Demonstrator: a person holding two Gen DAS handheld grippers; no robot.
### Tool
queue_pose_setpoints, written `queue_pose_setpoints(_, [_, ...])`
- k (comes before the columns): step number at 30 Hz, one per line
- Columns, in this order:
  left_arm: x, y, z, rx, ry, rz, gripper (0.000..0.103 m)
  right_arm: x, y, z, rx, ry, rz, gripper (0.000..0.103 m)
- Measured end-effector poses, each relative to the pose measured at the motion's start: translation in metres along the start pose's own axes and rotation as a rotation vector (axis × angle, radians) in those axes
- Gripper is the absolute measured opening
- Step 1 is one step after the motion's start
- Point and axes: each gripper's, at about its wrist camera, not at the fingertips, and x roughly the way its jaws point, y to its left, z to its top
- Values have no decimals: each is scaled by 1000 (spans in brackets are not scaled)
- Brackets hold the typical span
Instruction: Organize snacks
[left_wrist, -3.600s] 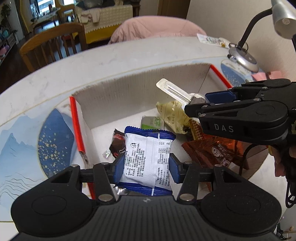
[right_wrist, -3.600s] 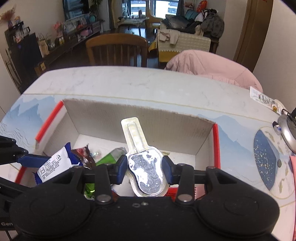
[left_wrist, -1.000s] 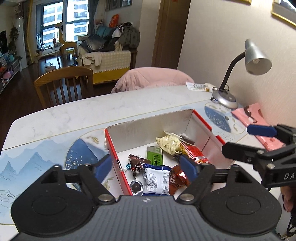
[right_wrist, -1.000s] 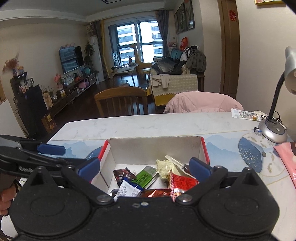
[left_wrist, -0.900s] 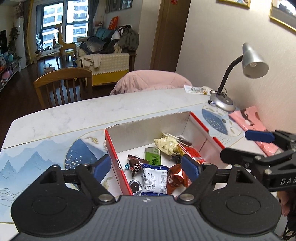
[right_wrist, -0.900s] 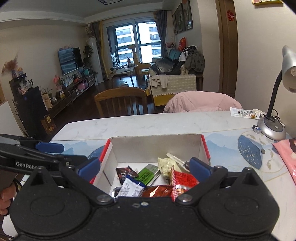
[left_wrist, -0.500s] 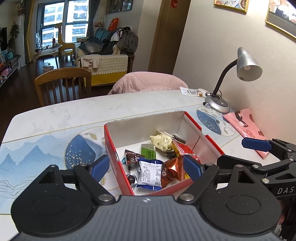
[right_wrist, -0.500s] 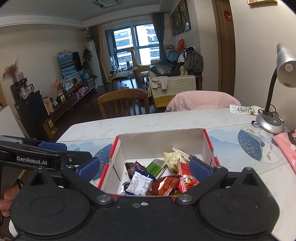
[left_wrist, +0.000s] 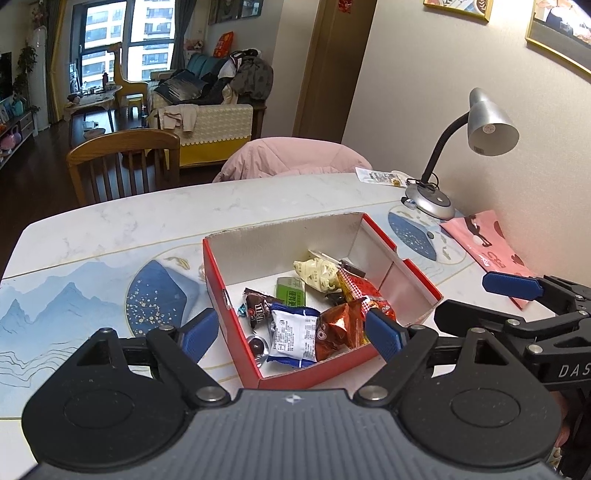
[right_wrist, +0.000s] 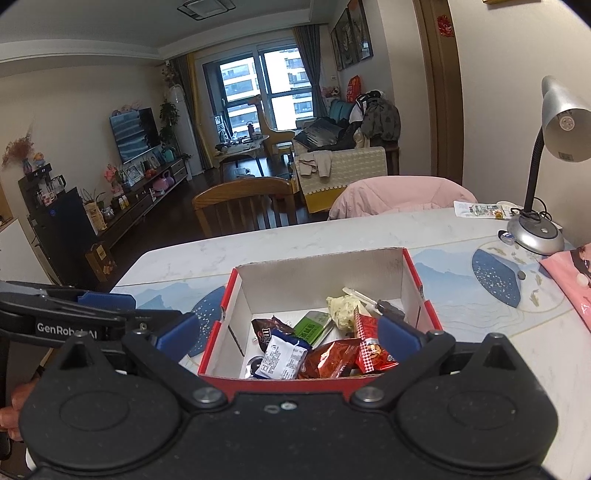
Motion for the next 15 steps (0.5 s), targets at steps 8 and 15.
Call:
queue_pose_setpoints(8, [-1, -3, -1, 8, -7, -9, 87, -2, -2, -4, 3, 5, -4, 103])
queue_pose_setpoints(15, [-1, -3, -1, 8, -10, -9, 87, -1, -3, -4, 6, 8, -1, 103])
